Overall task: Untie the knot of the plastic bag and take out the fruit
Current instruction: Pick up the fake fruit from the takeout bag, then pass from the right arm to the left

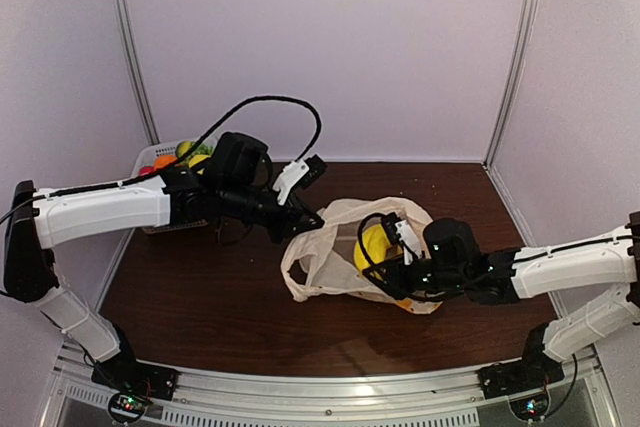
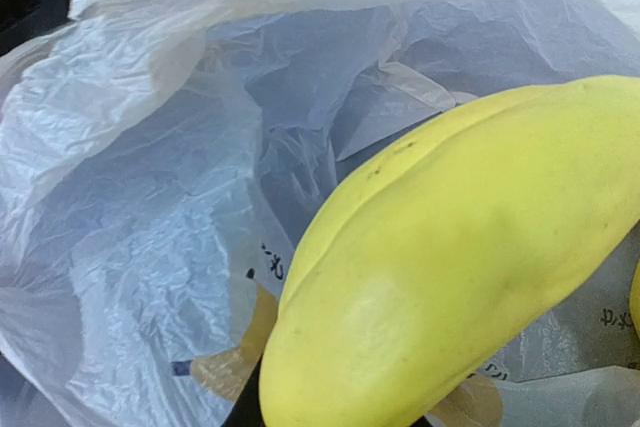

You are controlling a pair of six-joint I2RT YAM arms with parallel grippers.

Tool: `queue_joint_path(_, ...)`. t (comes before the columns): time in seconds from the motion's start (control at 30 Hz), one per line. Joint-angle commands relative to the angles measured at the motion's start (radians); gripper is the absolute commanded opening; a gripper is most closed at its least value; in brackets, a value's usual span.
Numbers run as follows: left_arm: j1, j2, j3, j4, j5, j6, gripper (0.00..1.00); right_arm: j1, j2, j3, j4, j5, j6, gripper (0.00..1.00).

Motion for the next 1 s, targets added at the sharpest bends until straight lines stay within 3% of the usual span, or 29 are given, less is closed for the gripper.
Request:
queue_joint_path(0.0,0.013,0.017,0.002,0.019,-0.049,-0.024,0.0,0.002,-0.085,-0.023,-0.024,-0.081,-0.029,0.0)
queue_joint_path(0.7,0.015,0.04,0.025,0.031,-0.084,-0.045,0.02,0.011,-0.329,0.006,-0.098,-0.301,0.01,0.02)
queue_joint_path(0.77,0.015,0.045,0.036,0.027,-0.098,-0.051,0.33,0.014,-0.365,0.004,-0.113,-0.293,0.013,0.02)
queue_joint_path(0.83,0.016,0.042,0.044,0.035,-0.107,-0.071,0.56,0.016,-0.409,0.004,-0.136,-0.258,0.013,0.02)
queue_joint_path(0.9,0.016,0.023,0.046,0.057,-0.127,-0.111,0.74,0.015,-0.452,0.004,-0.16,-0.193,0.013,0.0)
queue_joint_path(0.97,0.016,-0.001,0.057,0.079,-0.146,-0.154,0.84,0.015,-0.488,0.006,-0.176,-0.148,0.004,0.0)
